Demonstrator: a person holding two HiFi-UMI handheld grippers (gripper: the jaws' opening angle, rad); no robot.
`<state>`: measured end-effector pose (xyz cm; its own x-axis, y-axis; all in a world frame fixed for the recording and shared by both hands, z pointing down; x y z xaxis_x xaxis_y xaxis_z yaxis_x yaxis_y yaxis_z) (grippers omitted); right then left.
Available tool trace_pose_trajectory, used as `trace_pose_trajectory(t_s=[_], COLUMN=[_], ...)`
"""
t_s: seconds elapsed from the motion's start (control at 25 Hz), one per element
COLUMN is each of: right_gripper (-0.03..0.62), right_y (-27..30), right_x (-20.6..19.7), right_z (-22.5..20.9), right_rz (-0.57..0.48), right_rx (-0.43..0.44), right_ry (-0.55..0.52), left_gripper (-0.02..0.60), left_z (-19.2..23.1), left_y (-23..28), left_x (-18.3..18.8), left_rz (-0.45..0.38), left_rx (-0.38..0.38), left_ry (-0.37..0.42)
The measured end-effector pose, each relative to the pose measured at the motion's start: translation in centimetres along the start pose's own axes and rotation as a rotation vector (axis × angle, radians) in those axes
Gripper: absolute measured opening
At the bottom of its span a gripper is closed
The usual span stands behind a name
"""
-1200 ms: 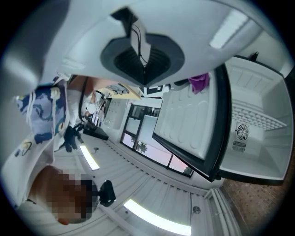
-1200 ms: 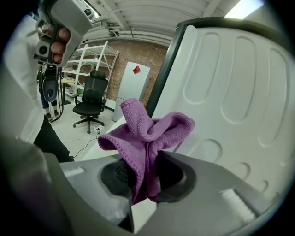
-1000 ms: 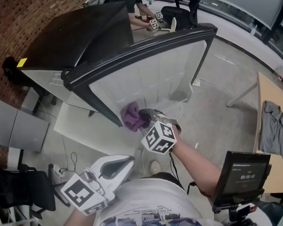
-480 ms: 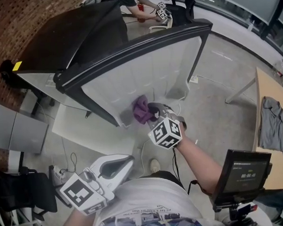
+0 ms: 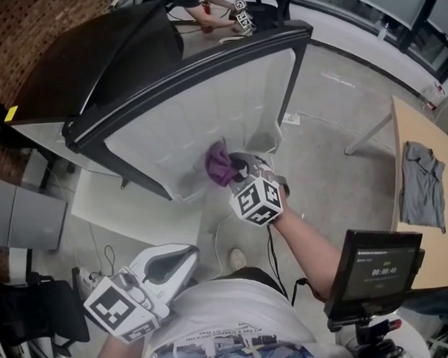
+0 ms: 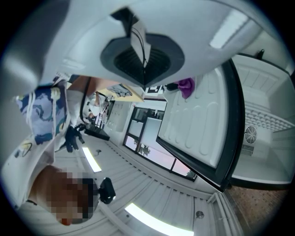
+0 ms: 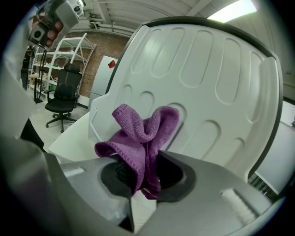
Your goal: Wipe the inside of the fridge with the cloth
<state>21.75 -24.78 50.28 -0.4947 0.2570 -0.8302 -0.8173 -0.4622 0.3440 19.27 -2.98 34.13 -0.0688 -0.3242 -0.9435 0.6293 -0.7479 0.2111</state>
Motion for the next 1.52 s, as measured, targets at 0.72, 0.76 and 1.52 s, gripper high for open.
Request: trace_pose_trajectory(t_s=[0.72, 0.76, 1.52], right_gripper=[0.081, 0.081, 0.081], right_y=[-3.1, -3.3, -9.8], right_x=[-4.1, -4.1, -1.1], right_z=[-6.7, -7.0, -11.9], right_rz=[0.019, 0.014, -0.048], right_rx=[-0.248, -0.259, -0.402], right_ry=[-0.023, -0.026, 0.124], left_gripper=[0.008, 0.008, 0.008], left_z=[0.0, 0.0, -0.3], left_y=[0.4, 0.5, 0.8], left_x=[0.0, 0.0, 0.2], left_rz=[0.014, 0.014, -0.007], left_rx=[-0.016, -0.017, -0.041], left_ry=[0.009, 0.009, 0.011])
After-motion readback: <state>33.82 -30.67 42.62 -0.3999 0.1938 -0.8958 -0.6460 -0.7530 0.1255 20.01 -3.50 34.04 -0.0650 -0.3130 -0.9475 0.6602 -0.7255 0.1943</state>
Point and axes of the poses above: the fingertips, and each gripper's own axes: y forward along the fingers, z to its left, x out of its top, the point moved 3 cm from there along -y, backward along the fingers, and after that the axes turned 6 degrees about -z, right-handed, at the moved point
